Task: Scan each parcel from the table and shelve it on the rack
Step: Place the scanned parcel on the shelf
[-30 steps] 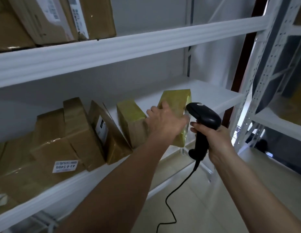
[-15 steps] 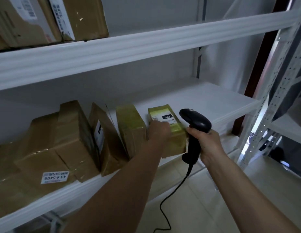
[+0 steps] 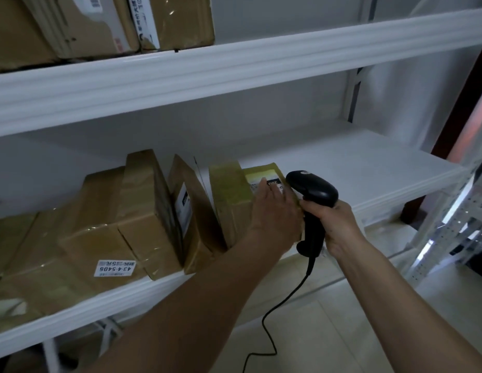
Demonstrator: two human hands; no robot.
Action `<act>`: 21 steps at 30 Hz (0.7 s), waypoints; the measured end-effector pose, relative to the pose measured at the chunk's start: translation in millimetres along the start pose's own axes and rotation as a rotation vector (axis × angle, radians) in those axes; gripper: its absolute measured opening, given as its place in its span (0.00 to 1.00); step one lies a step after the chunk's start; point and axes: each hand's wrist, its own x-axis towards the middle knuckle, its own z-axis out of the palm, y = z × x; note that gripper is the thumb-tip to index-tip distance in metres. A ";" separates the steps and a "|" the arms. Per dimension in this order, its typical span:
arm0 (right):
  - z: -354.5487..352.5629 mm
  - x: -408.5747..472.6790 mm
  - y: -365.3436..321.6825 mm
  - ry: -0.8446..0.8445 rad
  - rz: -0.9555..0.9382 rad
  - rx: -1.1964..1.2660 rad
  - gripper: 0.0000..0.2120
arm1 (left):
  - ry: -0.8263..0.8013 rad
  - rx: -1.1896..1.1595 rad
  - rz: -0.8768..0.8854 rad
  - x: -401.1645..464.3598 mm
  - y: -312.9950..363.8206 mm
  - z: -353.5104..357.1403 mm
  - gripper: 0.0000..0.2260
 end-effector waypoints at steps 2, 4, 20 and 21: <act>7.4 0.6 2.5 -0.014 0.003 -0.019 0.07 | -0.025 0.024 -0.044 1.9 -6.4 2.1 0.33; 12.1 1.6 4.4 -0.018 -0.002 -0.029 0.08 | -0.039 0.014 -0.061 1.8 -11.1 2.7 0.33; 7.0 -53.9 11.9 -0.065 -0.108 -0.022 0.09 | 0.480 -0.700 -0.067 -77.9 -25.7 24.0 0.12; 11.6 -61.3 17.2 -0.093 -0.102 -0.053 0.09 | 0.500 -0.720 -0.107 -90.5 -28.3 32.4 0.10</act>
